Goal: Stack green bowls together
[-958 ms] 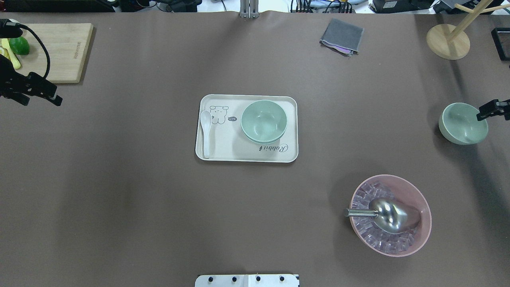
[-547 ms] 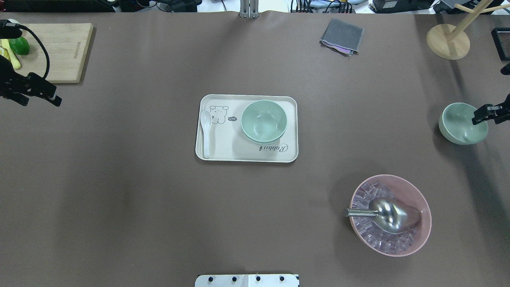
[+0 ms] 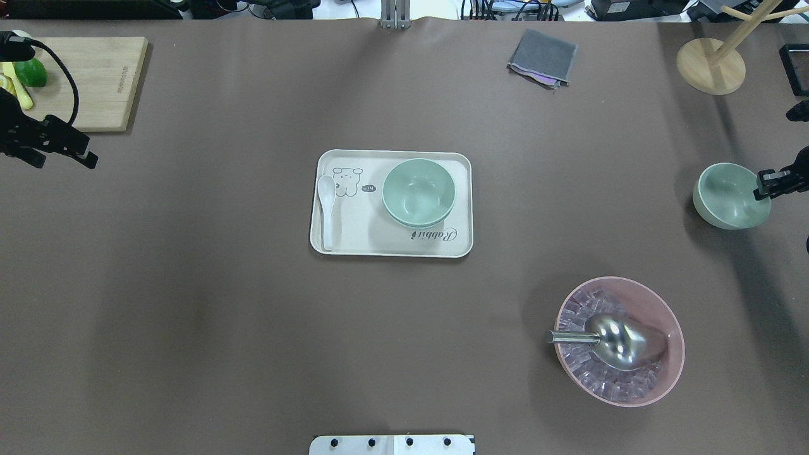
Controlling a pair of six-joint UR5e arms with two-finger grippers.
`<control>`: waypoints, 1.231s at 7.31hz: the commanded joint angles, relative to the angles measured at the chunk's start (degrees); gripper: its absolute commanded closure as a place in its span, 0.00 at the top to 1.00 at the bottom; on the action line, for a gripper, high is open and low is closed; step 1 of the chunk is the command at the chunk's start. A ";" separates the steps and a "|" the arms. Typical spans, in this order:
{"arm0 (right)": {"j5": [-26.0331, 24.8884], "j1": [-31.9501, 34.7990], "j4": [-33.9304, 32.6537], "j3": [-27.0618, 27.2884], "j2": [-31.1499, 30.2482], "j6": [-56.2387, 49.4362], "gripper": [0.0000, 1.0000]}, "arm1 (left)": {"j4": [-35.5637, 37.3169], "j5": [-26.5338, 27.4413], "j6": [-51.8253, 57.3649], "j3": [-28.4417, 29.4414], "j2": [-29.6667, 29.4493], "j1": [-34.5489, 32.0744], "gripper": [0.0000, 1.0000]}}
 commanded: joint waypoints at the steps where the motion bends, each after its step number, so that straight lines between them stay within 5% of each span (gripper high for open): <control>1: 0.27 -0.05 0.00 0.40 0.25 0.06 0.00 | 0.74 0.00 3.61 0.55 -0.22 -1.98 0.98; 4: 1.06 -0.05 -1.58 0.58 4.02 0.58 0.00 | 18.53 0.17 27.57 1.51 -2.06 -13.74 0.98; 9: 3.87 -0.05 -24.39 8.11 18.77 8.37 0.00 | 18.94 0.00 55.73 12.40 0.83 -27.82 0.98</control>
